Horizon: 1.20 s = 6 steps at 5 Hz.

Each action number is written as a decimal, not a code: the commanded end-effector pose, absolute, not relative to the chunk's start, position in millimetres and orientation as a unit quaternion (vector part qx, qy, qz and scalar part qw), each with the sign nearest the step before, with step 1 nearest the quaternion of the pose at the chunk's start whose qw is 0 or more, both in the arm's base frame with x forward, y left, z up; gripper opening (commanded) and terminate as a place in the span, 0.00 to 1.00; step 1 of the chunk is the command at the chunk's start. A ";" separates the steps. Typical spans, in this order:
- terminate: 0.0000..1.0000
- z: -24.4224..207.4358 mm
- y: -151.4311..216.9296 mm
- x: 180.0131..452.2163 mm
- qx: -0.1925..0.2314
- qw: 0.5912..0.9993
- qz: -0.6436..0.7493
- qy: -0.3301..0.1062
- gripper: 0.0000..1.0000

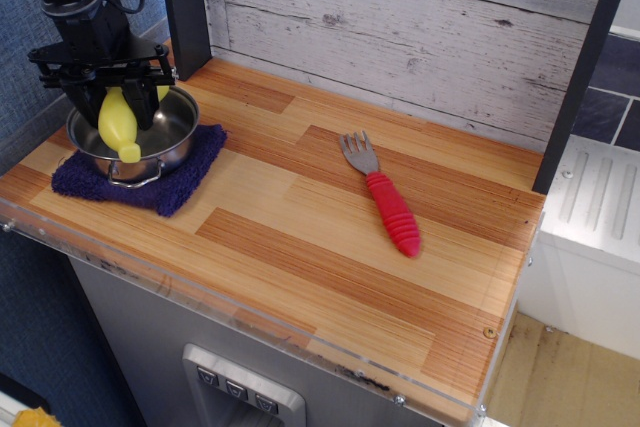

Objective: Place the yellow vegetable in the silver pot.

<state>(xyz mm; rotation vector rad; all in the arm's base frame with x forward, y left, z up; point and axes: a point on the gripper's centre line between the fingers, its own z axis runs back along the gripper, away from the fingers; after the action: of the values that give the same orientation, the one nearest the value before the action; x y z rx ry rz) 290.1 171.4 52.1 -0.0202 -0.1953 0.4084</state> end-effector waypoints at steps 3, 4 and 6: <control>0.00 65.3 156.1 282.4 0.013 0.970 0.231 -0.080 1.00; 0.00 68.0 154.2 282.6 0.012 0.970 0.230 -0.081 1.00; 0.00 118.2 149.0 295.3 -0.005 0.968 0.223 -0.117 1.00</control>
<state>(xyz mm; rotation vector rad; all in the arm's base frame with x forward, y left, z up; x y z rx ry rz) 303.1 154.2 94.8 -0.0305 -0.1759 0.4603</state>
